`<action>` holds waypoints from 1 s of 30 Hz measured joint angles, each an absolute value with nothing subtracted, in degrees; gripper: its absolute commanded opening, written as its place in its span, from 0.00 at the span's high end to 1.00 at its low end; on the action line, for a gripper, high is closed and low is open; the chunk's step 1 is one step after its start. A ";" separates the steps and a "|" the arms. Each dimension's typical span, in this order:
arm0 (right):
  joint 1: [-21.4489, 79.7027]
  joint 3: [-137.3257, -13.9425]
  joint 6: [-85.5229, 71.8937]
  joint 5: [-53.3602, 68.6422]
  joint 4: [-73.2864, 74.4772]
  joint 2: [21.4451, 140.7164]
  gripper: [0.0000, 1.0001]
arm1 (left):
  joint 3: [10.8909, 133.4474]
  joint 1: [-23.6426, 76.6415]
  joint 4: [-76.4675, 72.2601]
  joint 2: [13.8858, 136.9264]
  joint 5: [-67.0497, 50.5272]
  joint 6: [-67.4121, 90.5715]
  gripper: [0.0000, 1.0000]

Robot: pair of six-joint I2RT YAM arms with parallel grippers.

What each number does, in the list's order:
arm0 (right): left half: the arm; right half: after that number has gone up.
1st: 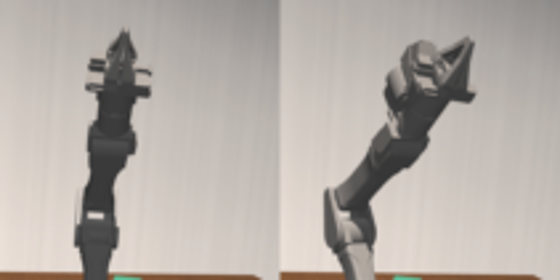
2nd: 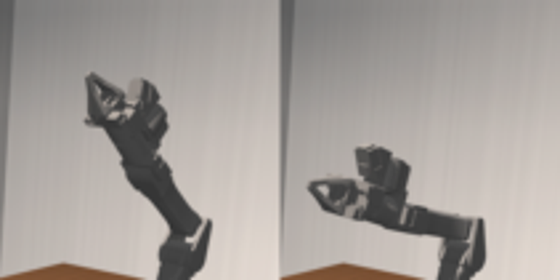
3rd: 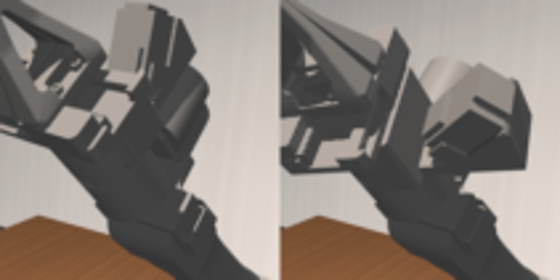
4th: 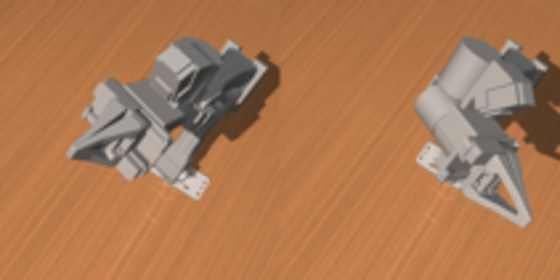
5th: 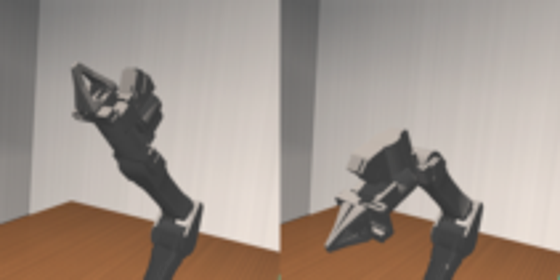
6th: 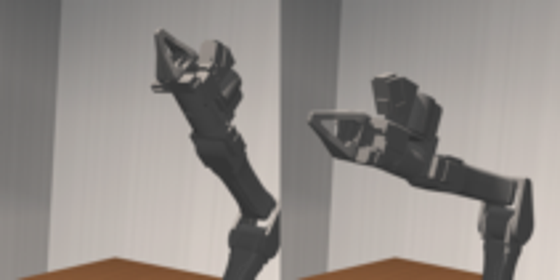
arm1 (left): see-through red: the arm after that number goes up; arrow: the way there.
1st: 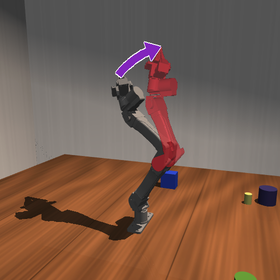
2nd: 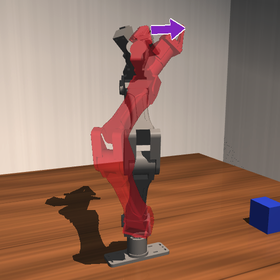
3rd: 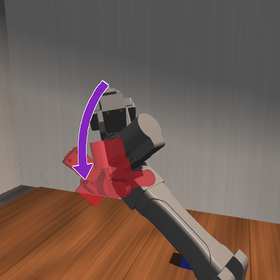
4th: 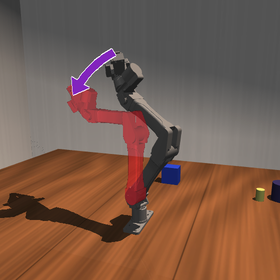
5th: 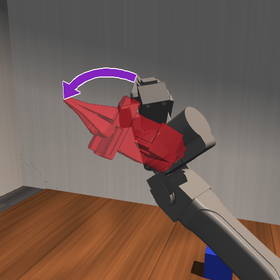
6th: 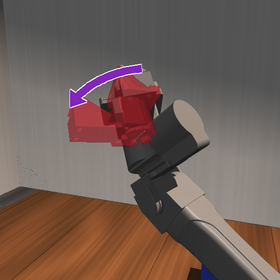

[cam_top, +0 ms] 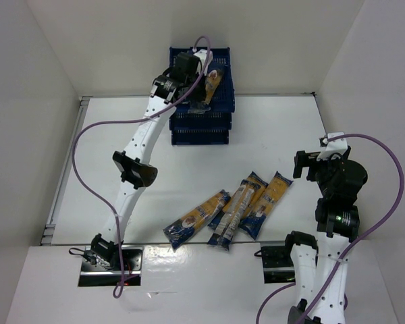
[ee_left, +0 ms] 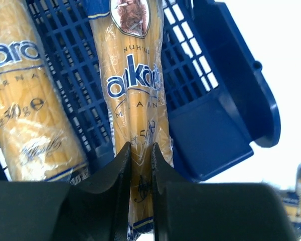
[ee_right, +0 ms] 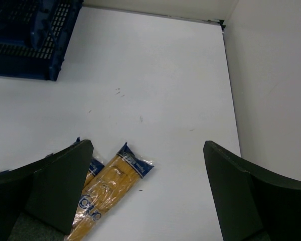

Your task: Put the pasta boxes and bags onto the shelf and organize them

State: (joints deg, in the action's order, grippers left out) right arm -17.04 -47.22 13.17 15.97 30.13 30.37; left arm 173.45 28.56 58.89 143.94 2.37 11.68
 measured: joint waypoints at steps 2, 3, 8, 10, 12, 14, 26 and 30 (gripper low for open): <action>-17.15 -47.22 13.21 15.97 30.13 30.37 0.00 | 174.04 28.49 58.15 144.59 1.89 12.93 0.99; -17.15 -47.22 13.26 15.97 30.13 30.37 0.00 | 174.12 28.40 57.65 144.84 1.56 13.74 0.99; -17.63 -47.20 13.41 16.12 30.24 30.37 0.00 | 174.39 27.92 55.29 145.73 -0.05 16.82 1.00; -17.65 -47.22 13.41 16.12 30.28 30.37 0.00 | 174.41 27.79 54.74 145.95 -0.12 18.20 1.00; -17.72 -47.22 13.41 16.23 30.33 30.39 0.00 | 174.58 27.75 54.15 146.19 0.23 19.29 1.00; -18.04 -47.22 13.43 16.43 30.33 30.39 0.00 | 174.65 27.77 53.80 146.28 1.10 20.25 1.00; -18.70 -47.22 13.43 16.80 30.57 30.61 0.00 | 174.78 30.13 49.58 147.81 11.75 24.38 1.00; -18.94 -47.22 13.43 16.86 30.57 30.61 0.00 | 175.41 31.24 48.58 148.55 15.38 24.40 1.00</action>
